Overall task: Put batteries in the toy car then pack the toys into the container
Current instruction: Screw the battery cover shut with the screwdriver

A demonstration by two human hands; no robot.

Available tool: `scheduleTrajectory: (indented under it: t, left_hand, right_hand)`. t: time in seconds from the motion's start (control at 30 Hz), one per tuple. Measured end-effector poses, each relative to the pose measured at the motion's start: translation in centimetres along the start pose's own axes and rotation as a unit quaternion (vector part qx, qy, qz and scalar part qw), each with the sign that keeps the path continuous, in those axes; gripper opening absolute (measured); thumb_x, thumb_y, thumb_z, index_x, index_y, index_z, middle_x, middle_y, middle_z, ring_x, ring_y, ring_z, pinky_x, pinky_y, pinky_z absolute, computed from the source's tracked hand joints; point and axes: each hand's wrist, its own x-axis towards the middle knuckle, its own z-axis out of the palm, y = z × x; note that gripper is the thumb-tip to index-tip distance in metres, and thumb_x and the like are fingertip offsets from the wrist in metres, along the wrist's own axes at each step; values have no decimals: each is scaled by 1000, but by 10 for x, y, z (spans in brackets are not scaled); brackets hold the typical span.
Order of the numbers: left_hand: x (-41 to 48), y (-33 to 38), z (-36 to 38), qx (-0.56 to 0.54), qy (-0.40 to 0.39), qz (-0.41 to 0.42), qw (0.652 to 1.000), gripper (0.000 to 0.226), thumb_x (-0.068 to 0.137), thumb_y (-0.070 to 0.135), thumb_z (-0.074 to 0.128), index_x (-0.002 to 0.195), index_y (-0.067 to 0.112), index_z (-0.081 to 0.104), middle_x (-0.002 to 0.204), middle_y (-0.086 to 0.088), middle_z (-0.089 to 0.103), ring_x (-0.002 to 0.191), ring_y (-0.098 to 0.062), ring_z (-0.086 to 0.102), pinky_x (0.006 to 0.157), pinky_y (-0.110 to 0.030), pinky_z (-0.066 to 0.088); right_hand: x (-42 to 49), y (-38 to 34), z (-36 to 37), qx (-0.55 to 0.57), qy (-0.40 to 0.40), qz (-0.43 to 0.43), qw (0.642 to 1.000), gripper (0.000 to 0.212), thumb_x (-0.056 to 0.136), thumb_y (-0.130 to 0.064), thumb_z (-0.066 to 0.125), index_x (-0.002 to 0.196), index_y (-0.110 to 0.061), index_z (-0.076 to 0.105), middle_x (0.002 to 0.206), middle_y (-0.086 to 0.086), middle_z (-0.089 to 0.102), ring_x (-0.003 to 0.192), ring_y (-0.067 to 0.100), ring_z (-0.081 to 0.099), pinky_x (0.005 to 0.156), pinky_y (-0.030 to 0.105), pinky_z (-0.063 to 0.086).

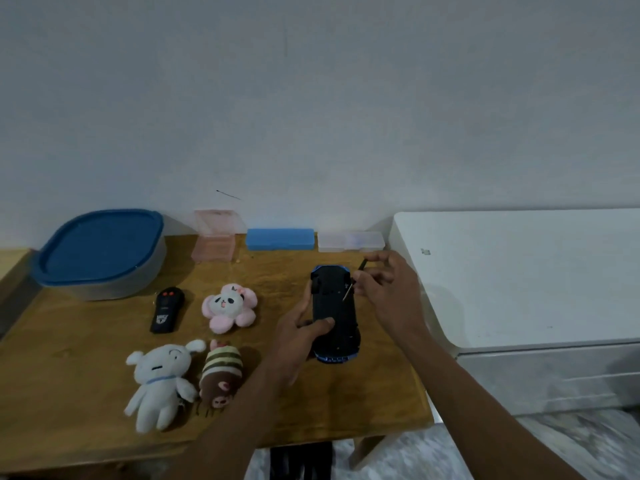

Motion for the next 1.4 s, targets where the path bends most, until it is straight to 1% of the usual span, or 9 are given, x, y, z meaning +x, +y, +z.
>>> scheduleTrajectory:
  t: [0.03, 0.1, 0.23, 0.37, 0.47, 0.73, 1.0, 1.23, 1.4]
  left_hand:
    - [1, 2, -1, -9, 0, 4, 1000, 80, 89, 6, 66, 149, 43, 28, 125, 4, 68, 113, -23, 66, 100, -53, 49]
    - [17, 41, -38, -2, -15, 69, 997, 80, 89, 6, 66, 149, 43, 29, 125, 3, 68, 113, -23, 66, 100, -52, 49]
    - [24, 53, -37, 0, -10, 70, 997, 79, 88, 6, 67, 148, 43, 31, 122, 0, 70, 108, -25, 68, 98, -53, 51]
    - [22, 53, -38, 12, -4, 74, 997, 77, 88, 8, 66, 147, 46, 32, 122, 2, 70, 107, -24, 69, 97, -53, 51]
    - [23, 54, -37, 16, -3, 71, 997, 77, 88, 10, 66, 146, 47, 33, 120, 2, 71, 105, -23, 69, 95, -52, 53]
    - [24, 54, -39, 22, -7, 77, 997, 76, 89, 11, 66, 146, 48, 32, 124, 2, 68, 107, -23, 69, 95, -52, 53]
    - [24, 53, -42, 19, -9, 77, 997, 77, 90, 8, 65, 150, 41, 29, 121, 1, 70, 103, -19, 71, 86, -39, 58]
    - [26, 54, -41, 22, -11, 79, 997, 78, 90, 9, 65, 150, 42, 28, 126, 0, 67, 106, -21, 69, 95, -49, 53]
    - [26, 52, -41, 22, -6, 77, 997, 79, 90, 9, 66, 150, 43, 27, 119, -2, 71, 103, -24, 70, 95, -51, 53]
  right_hand:
    - [2, -1, 1, 1, 6, -12, 1000, 23, 87, -11, 67, 104, -21, 55, 78, -1, 71, 72, 12, 71, 76, 43, 60]
    - [18, -45, 32, 2, 64, -93, 994, 24, 86, -8, 67, 102, -22, 55, 78, -1, 71, 73, 11, 71, 75, 42, 60]
    - [32, -54, 32, 20, 81, -113, 990, 27, 84, -6, 68, 93, -30, 56, 75, -1, 71, 74, 15, 71, 76, 41, 60]
    - [32, -51, 37, 0, 81, -122, 989, 20, 84, -10, 70, 97, -18, 57, 76, -1, 71, 70, 12, 71, 73, 40, 60]
    - [38, -48, 40, -1, 73, -117, 990, 18, 84, -12, 70, 96, -15, 58, 72, -7, 70, 71, 11, 70, 71, 41, 60]
    - [41, -45, 45, -72, 69, -157, 982, 16, 85, -17, 70, 93, -18, 56, 78, -4, 69, 73, 13, 69, 69, 40, 60]
    - [43, -41, 47, -96, 70, -168, 979, 16, 85, -15, 69, 88, -20, 54, 75, -8, 67, 72, 11, 68, 67, 39, 60]
    - [44, -41, 47, -102, 66, -178, 976, 14, 86, -15, 69, 88, -18, 55, 75, -9, 66, 73, 9, 68, 67, 36, 60]
    - [44, -41, 46, -107, 69, -176, 976, 17, 85, -15, 69, 86, -22, 54, 75, -10, 66, 72, 9, 68, 67, 34, 60]
